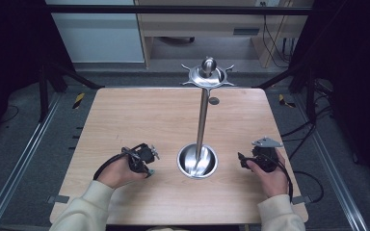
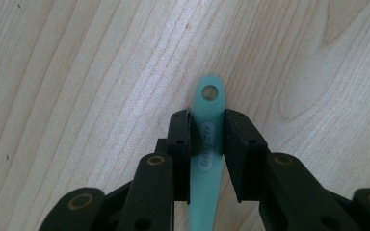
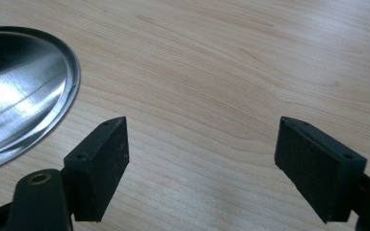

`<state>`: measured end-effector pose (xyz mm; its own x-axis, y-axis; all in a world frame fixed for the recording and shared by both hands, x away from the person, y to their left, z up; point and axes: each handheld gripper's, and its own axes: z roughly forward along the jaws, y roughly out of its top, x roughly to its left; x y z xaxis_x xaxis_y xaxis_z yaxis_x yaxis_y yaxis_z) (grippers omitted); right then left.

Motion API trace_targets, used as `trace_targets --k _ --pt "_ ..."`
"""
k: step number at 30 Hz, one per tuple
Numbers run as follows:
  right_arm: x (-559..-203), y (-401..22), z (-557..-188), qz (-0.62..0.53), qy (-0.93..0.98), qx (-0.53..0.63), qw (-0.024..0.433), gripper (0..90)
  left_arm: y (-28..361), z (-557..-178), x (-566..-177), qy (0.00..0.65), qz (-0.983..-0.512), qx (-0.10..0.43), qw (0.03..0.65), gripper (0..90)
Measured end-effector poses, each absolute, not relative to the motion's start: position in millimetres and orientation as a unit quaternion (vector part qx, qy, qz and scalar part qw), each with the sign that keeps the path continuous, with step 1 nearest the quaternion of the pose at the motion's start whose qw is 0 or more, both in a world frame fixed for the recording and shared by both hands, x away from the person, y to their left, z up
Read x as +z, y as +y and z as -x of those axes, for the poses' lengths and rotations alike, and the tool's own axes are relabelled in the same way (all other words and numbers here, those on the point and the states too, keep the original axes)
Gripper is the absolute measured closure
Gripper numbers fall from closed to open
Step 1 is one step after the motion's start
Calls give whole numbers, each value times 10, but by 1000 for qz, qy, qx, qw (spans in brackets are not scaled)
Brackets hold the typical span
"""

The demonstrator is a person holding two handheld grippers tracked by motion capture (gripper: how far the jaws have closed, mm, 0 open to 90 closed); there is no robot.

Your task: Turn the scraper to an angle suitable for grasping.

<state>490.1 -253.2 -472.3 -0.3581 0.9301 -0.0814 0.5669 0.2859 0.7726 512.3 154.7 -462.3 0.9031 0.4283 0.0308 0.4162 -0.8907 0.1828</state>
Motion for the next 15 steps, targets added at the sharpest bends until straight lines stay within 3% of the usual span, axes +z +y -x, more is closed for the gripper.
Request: trace_targets --k 6,15 --pt "-4721 -2537 -4902 -495 753 334 274 198 1597 -5100 -4582 228 -967 45 102 740" --pt "-4722 -2524 -4901 -496 753 334 274 196 1826 -5009 -4179 251 -949 72 178 744"
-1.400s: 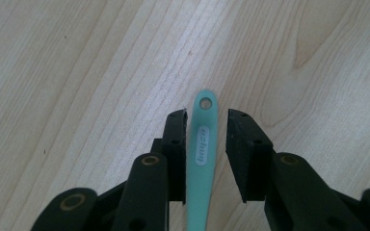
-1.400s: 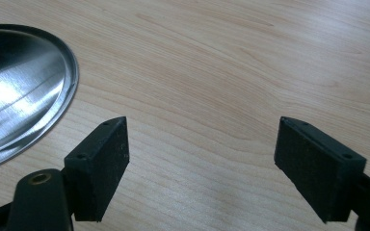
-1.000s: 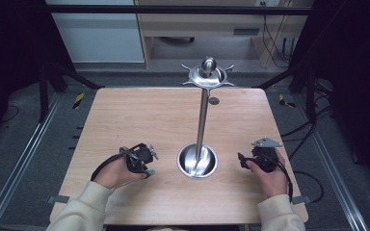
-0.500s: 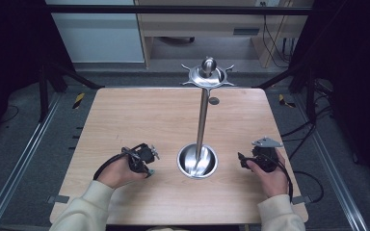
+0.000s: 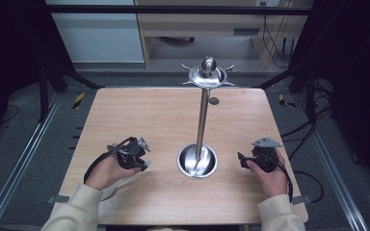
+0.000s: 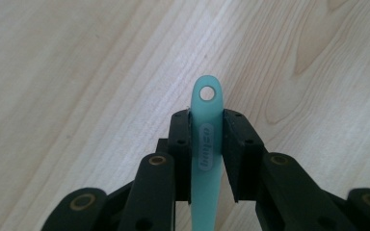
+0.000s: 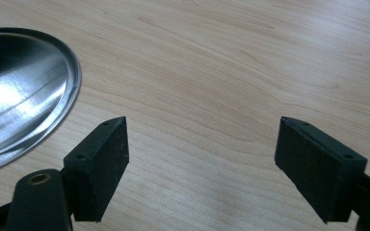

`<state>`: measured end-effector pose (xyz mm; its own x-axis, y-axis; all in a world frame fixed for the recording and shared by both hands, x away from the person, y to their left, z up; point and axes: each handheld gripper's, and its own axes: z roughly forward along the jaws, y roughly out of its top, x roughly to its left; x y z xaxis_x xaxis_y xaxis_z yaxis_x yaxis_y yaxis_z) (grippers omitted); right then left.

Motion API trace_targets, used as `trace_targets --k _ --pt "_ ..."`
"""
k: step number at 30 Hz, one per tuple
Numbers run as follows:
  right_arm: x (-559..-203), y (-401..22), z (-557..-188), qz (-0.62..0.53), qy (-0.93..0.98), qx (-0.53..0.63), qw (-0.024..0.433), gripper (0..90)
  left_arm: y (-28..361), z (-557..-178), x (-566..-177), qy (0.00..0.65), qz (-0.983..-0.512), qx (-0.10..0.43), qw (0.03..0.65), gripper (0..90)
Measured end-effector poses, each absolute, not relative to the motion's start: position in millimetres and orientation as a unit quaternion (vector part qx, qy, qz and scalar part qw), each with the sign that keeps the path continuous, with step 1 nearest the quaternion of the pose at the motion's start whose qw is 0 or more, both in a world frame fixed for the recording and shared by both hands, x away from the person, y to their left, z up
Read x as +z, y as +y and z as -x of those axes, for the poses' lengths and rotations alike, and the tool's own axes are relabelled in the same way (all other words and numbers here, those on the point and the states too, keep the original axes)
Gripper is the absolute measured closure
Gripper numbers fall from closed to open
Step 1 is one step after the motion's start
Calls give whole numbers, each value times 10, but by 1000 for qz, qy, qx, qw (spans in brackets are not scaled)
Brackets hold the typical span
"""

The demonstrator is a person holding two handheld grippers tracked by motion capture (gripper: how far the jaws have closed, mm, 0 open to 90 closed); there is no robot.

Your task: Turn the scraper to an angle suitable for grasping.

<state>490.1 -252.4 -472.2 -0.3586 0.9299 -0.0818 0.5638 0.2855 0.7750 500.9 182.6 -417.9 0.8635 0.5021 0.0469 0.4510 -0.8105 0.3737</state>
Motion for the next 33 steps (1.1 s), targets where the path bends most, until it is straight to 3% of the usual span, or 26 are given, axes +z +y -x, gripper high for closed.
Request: trace_targets --k 13,33 --pt "-4721 -2519 -4917 -495 748 349 273 92 1973 -4822 -3680 254 -930 110 242 745" --pt "-4730 -2465 -4907 -481 757 346 277 107 1917 -4605 -3085 235 -899 168 329 746"
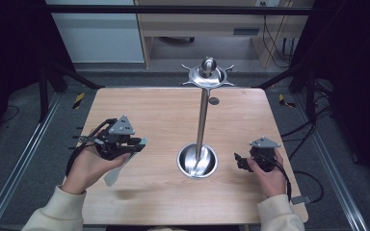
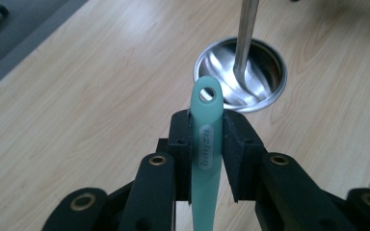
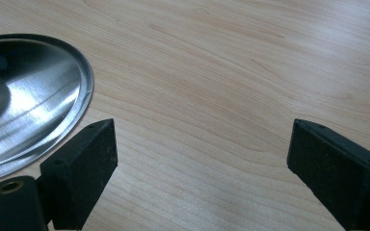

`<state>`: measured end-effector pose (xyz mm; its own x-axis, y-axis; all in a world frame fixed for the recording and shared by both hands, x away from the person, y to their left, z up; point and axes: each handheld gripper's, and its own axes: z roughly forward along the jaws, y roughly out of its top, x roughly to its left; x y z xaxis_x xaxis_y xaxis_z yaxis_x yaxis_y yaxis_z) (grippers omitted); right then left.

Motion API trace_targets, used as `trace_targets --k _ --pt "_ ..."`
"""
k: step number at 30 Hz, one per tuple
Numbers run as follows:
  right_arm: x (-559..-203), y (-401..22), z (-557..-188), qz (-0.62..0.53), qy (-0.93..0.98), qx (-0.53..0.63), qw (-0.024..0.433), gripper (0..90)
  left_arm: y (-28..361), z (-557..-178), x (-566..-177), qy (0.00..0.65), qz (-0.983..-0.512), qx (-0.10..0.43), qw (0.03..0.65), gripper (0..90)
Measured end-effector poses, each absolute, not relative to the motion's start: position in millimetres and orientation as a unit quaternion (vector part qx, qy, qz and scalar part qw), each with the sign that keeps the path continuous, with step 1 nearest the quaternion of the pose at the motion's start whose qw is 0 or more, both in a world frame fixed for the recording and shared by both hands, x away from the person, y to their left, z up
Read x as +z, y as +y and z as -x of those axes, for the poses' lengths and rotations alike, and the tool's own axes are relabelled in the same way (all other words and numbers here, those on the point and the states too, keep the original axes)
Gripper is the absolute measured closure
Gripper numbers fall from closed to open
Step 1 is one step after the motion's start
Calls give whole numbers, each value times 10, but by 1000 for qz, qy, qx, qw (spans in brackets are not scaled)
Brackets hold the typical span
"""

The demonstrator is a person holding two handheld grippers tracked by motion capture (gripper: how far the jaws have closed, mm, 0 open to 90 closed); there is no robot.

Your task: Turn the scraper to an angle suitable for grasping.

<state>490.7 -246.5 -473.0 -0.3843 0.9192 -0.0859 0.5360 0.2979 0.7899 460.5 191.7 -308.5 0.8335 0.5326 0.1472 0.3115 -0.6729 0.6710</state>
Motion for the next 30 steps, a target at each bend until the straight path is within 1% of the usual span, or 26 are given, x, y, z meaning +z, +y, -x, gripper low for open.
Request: trace_targets --k 5,9,25,30 --pt "-4730 -2464 -4905 -479 757 346 278 109 1853 -4587 -2986 226 -896 175 339 746" --pt "-4729 -2479 -4904 -481 756 345 281 110 1796 -4556 -2905 219 -888 169 368 746" --pt "-4716 -2500 -4894 -473 755 349 289 116 1482 -4621 -2680 197 -878 179 398 746" --pt "-4744 -2489 -4910 -476 758 344 284 126 1516 -4536 -2594 195 -874 185 405 746"
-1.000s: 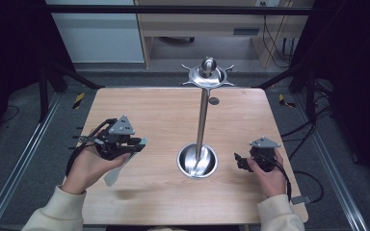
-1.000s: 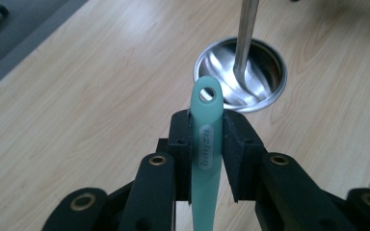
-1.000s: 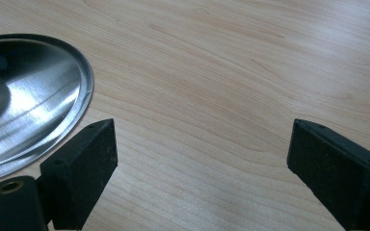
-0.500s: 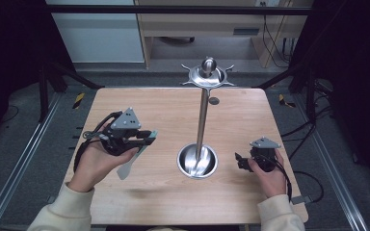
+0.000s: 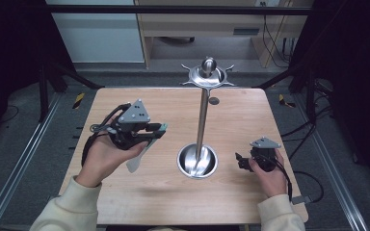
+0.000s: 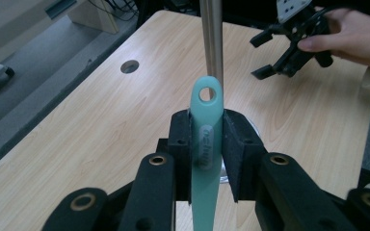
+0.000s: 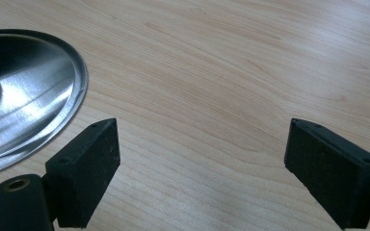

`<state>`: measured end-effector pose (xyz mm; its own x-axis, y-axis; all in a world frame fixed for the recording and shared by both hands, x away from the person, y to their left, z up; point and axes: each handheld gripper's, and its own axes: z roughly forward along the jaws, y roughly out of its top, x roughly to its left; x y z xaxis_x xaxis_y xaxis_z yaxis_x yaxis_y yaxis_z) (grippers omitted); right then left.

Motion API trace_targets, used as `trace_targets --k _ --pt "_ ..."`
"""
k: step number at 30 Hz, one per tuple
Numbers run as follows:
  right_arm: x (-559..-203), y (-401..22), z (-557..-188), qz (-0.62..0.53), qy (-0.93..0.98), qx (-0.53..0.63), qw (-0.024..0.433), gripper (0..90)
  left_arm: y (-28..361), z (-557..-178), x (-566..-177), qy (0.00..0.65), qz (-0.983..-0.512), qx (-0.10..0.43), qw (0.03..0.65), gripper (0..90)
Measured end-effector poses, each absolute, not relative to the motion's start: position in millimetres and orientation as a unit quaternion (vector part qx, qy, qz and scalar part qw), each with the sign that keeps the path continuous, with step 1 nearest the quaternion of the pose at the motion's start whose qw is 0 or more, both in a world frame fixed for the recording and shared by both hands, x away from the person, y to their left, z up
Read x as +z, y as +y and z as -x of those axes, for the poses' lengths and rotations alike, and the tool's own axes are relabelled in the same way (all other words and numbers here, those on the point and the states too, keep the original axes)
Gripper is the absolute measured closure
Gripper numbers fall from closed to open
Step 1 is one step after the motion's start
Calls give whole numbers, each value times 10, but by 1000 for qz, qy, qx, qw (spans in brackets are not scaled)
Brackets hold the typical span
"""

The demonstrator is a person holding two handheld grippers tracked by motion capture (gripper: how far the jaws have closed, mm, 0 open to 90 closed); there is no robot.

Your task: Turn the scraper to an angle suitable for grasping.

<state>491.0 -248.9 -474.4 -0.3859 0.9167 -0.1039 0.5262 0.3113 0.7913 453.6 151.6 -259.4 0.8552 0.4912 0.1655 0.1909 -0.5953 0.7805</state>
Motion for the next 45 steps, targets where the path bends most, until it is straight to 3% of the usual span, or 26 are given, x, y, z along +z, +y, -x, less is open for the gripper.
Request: trace_targets --k 22,45 --pt "-4752 -2488 -4910 -477 760 339 283 124 1491 -4550 -2282 198 -854 203 436 746" --pt "-4747 -2504 -4915 -474 759 341 286 126 1378 -4591 -2052 204 -809 178 522 746"
